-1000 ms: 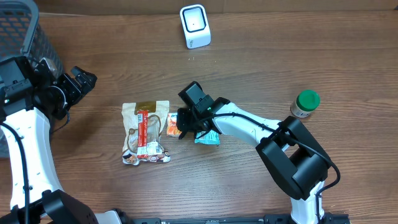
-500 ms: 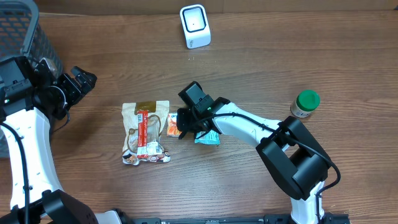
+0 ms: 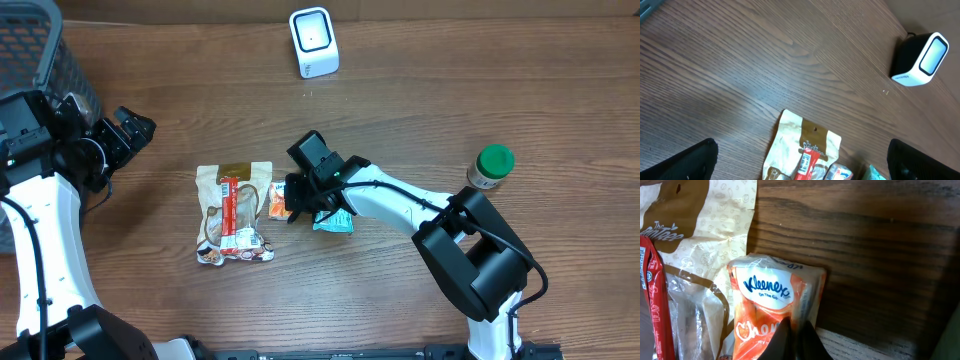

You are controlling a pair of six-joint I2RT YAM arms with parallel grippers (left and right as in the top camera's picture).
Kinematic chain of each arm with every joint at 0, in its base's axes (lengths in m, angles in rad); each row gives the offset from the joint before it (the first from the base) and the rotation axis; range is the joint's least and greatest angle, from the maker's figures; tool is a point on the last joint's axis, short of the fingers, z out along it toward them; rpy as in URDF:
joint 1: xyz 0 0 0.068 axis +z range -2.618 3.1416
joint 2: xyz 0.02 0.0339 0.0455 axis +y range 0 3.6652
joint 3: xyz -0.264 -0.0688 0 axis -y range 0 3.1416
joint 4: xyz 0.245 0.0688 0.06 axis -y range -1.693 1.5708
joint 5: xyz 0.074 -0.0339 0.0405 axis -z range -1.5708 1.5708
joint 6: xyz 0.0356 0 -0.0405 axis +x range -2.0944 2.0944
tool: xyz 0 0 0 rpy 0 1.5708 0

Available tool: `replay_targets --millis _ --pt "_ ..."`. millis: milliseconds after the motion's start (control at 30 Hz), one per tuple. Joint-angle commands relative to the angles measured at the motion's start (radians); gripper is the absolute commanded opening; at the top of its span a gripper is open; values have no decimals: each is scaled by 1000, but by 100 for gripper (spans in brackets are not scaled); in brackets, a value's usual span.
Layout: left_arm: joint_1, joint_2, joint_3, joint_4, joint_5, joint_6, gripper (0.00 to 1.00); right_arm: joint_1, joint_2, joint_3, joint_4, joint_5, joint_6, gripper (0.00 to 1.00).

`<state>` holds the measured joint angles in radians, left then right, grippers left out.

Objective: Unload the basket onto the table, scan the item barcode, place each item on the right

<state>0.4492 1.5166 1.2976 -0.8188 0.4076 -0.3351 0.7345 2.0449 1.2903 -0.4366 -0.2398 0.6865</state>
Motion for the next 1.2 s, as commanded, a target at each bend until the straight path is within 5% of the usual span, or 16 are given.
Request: replay_targets --millis 0,700,1167 --pt "1 -16 6 1 0 -5 100 4 32 -19 -25 17 -6 4" --pt "1 -16 6 1 0 -5 100 -128 -209 68 -143 -9 -308 4" --pt "1 -16 6 1 0 -5 100 -271 -195 738 -719 32 -566 3"
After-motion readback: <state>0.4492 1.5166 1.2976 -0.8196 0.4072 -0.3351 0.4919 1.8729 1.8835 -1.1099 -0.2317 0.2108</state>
